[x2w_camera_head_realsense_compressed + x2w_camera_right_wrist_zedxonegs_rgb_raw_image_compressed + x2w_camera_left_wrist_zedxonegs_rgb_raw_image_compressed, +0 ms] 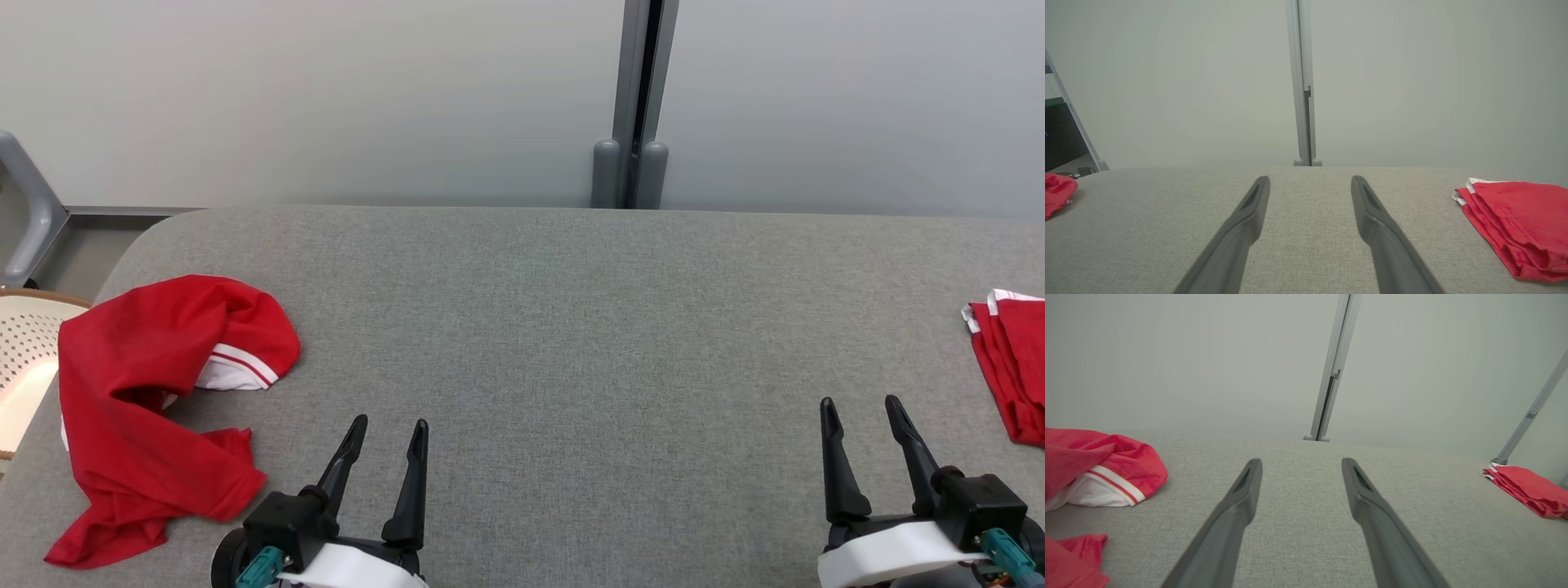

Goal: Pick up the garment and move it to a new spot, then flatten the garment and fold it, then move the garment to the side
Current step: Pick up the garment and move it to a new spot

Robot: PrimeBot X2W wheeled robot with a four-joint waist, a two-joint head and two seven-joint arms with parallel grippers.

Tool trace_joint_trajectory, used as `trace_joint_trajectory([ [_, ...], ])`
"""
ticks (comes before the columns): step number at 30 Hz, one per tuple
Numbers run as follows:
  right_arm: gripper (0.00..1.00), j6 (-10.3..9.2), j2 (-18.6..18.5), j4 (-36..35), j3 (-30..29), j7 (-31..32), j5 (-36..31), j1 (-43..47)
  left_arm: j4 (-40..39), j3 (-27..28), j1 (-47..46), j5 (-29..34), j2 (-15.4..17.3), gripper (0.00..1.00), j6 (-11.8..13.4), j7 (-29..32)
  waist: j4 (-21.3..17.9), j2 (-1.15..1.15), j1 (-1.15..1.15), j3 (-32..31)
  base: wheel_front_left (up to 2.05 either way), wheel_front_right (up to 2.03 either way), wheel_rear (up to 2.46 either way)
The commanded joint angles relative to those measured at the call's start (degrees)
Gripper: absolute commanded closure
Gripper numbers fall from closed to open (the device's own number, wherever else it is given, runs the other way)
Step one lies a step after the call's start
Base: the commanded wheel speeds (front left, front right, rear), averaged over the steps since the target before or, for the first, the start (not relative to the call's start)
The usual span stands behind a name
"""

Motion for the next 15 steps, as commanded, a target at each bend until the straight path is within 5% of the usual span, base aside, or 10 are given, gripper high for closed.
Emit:
trace_joint_trajectory([
  [1,0.0,-0.01,-0.1,0.2,-0.1,0.0,-0.3,0.5,0.1,0.1,-0.4,0.0,0.2,0.0,-0.1,0.0,0.0,0.0,0.0,0.0,0.0,0.0,0.0],
  [15,0.0,-0.01,0.1,0.6,0.8,0.0,1.7,0.8,1.0,-0.9,-0.7,0.0,0.3,0.0,-0.4,0.0,3.0,0.0,0.0,0.1,0.0,0.0,0.0],
])
